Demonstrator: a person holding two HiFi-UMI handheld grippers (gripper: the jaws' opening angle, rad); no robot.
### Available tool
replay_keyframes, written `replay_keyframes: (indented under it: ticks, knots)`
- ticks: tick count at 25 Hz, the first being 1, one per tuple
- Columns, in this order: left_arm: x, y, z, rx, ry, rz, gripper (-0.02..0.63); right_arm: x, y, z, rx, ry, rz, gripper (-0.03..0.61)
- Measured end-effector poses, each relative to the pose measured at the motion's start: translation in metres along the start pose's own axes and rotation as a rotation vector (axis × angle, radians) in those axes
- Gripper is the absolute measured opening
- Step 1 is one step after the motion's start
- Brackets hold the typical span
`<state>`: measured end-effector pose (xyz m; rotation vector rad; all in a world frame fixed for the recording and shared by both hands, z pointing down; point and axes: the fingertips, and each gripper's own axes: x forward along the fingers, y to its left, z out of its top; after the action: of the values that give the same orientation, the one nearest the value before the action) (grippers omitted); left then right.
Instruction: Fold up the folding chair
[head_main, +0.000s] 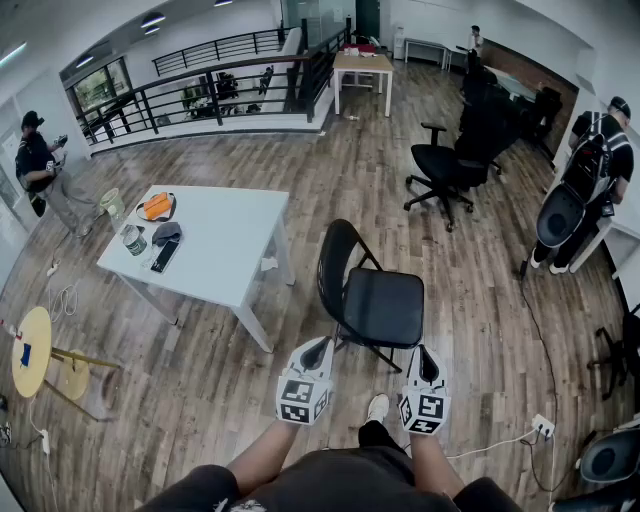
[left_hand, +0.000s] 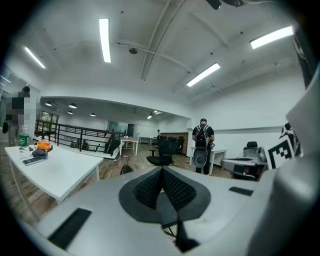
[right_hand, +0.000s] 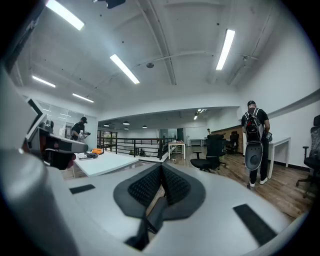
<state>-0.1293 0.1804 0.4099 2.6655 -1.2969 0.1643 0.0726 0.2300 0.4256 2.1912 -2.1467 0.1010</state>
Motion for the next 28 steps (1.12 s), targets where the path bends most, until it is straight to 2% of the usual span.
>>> replay_keyframes:
  ticks: [14,22,28]
  knots:
    - [0.148,0.006,0.008,-0.008,0.062,0.048,0.005,0.117,-0.085,-0.013,0.021,0.054,0.047,0.014]
    - [0.243,-0.009,-0.004,-0.061,0.144,0.067,0.005,0.181,-0.122,-0.04,0.035,0.126,0.143,0.014]
    - [0.286,-0.004,-0.007,-0.054,0.173,0.108,0.005,0.218,-0.152,-0.047,0.033,0.15,0.173,0.014]
